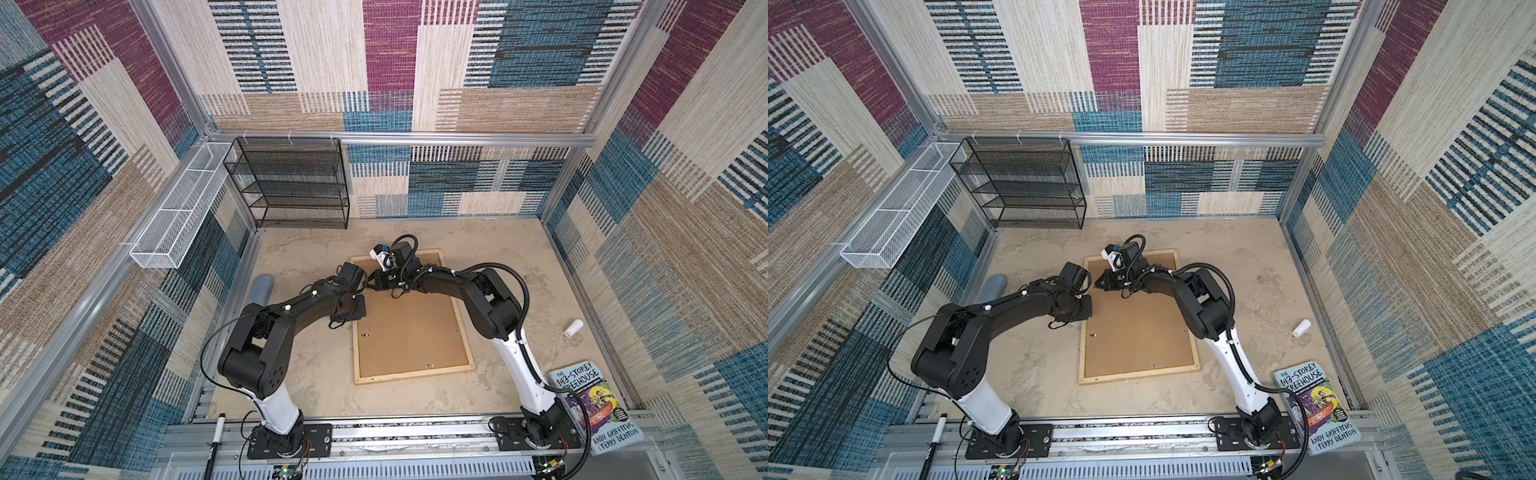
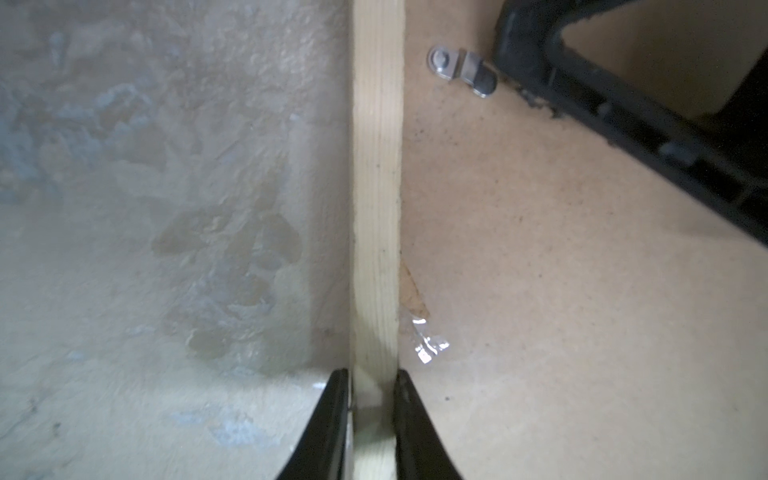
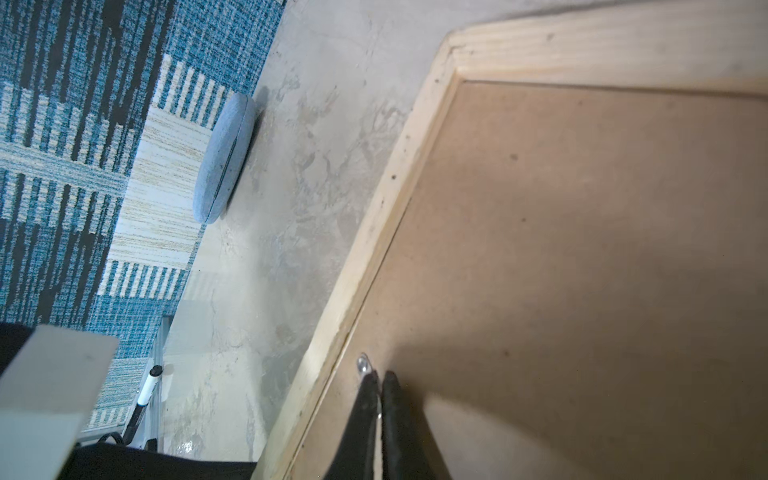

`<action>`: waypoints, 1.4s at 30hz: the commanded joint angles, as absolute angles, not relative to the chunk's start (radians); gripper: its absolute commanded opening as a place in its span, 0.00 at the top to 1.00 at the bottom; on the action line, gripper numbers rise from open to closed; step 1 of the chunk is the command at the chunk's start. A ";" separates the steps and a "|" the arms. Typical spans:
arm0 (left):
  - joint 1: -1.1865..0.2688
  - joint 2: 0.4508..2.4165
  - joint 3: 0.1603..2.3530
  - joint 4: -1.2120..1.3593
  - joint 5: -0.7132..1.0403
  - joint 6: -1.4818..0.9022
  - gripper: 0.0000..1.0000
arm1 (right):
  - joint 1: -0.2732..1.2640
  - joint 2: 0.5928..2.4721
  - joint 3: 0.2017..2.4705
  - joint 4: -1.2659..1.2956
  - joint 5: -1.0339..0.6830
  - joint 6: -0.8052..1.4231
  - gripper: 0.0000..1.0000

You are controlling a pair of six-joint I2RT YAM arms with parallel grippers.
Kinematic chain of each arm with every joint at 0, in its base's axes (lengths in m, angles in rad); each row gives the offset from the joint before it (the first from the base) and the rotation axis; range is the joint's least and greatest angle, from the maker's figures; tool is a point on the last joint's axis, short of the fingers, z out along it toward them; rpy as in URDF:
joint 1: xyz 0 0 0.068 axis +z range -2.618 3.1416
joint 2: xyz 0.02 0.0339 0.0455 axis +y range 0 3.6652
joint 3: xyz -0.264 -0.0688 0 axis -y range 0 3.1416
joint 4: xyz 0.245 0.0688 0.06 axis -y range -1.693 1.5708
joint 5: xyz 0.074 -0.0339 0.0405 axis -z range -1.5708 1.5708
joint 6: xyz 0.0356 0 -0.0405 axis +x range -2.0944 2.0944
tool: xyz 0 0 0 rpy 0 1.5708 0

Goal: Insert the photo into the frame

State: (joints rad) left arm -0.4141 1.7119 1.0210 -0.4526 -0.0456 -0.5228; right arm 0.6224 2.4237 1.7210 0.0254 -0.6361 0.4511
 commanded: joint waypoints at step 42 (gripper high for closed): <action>-0.393 1.724 1.006 -0.407 -0.021 -0.473 0.75 | 0.670 2.365 1.570 0.062 -0.478 0.560 0.98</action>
